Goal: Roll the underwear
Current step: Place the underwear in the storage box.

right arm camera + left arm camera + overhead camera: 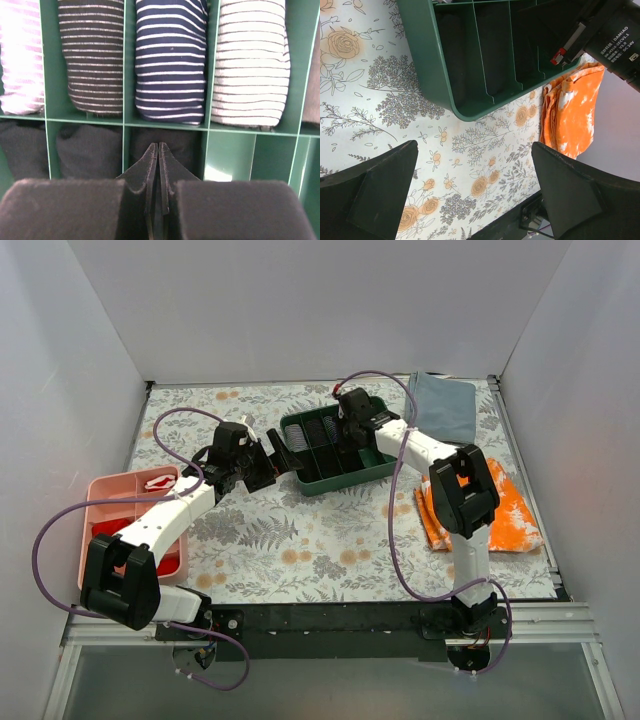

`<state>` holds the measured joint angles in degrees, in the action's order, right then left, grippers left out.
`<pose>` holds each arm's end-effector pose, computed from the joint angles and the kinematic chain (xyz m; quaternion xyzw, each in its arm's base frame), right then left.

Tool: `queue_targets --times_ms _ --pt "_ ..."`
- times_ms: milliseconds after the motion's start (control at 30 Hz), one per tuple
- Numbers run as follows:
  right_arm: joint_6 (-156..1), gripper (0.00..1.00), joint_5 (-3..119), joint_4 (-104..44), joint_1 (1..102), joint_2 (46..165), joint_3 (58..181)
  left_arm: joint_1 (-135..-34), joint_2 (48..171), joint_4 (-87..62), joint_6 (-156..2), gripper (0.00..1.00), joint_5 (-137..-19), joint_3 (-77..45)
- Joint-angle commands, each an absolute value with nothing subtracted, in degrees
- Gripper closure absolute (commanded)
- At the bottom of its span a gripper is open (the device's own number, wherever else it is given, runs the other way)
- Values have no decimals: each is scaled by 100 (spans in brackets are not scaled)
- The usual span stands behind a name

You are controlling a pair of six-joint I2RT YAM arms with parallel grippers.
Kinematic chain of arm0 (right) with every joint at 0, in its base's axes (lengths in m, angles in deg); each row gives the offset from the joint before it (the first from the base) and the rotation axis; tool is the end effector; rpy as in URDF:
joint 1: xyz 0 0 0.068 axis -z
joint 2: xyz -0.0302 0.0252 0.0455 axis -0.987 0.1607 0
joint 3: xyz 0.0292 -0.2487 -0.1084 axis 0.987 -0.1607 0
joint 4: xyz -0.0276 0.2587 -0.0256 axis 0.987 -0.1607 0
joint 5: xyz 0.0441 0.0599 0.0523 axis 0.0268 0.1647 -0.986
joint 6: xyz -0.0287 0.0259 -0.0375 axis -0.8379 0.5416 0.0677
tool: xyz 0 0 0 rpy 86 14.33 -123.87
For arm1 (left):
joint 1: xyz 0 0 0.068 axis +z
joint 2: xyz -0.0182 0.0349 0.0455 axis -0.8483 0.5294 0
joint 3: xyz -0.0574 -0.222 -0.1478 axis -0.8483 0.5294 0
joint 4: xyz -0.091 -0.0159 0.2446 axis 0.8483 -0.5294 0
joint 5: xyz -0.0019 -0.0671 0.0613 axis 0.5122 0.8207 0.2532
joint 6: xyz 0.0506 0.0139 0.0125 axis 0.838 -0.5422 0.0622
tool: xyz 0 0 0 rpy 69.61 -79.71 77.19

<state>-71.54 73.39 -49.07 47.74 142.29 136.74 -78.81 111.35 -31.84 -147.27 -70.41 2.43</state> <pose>0.3955 0.2516 0.2195 -0.1370 0.9121 0.0945 0.3746 0.2699 -0.1129 0.2579 -0.4068 0.8060 -0.3993 0.1595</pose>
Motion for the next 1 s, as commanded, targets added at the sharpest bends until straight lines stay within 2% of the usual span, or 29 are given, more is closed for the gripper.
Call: queue_targets --times_ms 0,267,433,967 --pt "-7274 90 7258 -4756 4806 14332 13918 -7851 10938 -3203 -14668 2 -7023 123" --pt "-7388 88 7293 -5099 4806 14158 14130 -7851 10920 -3194 -14668 2 -7014 167" --pt "-7362 87 7275 -4493 4806 13393 13338 -7851 10937 -3177 -14695 2 -7006 167" --pt "-7072 89 6924 -4440 4806 13102 12354 -7851 10990 -3115 -14721 2 -6953 185"
